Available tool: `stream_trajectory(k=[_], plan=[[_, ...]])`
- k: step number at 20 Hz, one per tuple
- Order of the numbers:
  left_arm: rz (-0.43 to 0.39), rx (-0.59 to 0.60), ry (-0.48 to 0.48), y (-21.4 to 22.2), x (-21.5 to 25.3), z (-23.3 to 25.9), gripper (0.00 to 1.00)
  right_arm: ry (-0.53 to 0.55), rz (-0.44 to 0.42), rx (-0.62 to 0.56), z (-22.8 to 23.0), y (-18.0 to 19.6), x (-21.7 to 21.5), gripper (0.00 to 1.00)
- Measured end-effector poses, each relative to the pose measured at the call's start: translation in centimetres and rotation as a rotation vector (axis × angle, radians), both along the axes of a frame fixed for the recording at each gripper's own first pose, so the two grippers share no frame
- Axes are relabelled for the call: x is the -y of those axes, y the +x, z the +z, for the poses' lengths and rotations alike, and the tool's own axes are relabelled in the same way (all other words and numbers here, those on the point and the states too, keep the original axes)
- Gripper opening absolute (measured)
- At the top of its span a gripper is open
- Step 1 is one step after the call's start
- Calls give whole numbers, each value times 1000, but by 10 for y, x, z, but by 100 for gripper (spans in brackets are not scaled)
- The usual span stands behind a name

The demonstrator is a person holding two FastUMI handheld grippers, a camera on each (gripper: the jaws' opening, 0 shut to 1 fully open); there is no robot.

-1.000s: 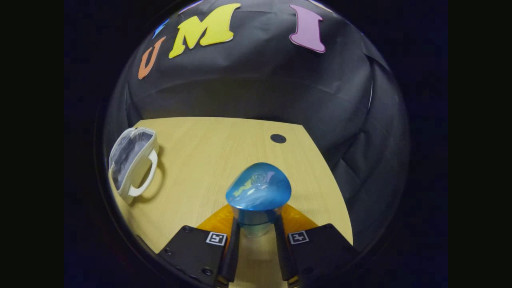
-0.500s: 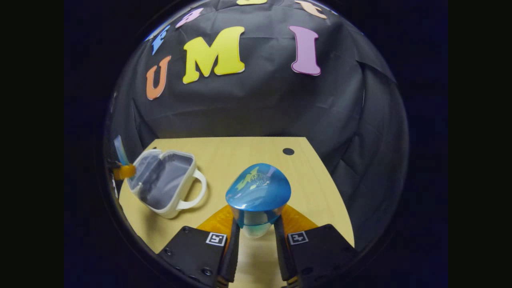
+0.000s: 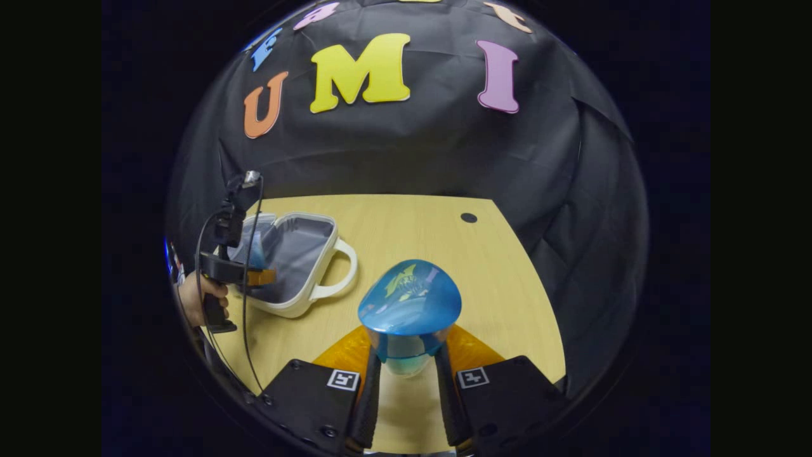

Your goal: First open the suitcase, pack the skin care products into it, and then close the suitcase.

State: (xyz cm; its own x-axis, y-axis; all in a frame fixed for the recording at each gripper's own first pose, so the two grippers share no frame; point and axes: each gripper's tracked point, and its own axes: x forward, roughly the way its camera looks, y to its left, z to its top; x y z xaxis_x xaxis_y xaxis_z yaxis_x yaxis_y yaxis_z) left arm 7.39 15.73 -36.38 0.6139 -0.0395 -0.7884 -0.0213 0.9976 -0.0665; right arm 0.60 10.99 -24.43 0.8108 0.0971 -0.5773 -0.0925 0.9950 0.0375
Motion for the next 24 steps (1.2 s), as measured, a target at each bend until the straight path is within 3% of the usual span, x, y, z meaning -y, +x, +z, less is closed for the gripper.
stream_trajectory(k=[7, 13, 14, 16, 24], plan=[[-19, -109, 76, 7, -3, -15, 43, -6, 5, -32, -6, 8, -12, 39], [9, -196, 62, 11, -5, -18, 42, -12, 22, -46, -6, 18, -19, 39], [0, -206, 69, 11, -4, -18, 48, -11, 21, -49, -7, 19, -20, 39], [-8, -213, 79, 12, -4, -18, 45, -6, 20, -54, -7, 23, -22, 39], [24, -208, 101, 9, -13, -14, 53, 3, 58, -43, 5, 34, -43, 39]])
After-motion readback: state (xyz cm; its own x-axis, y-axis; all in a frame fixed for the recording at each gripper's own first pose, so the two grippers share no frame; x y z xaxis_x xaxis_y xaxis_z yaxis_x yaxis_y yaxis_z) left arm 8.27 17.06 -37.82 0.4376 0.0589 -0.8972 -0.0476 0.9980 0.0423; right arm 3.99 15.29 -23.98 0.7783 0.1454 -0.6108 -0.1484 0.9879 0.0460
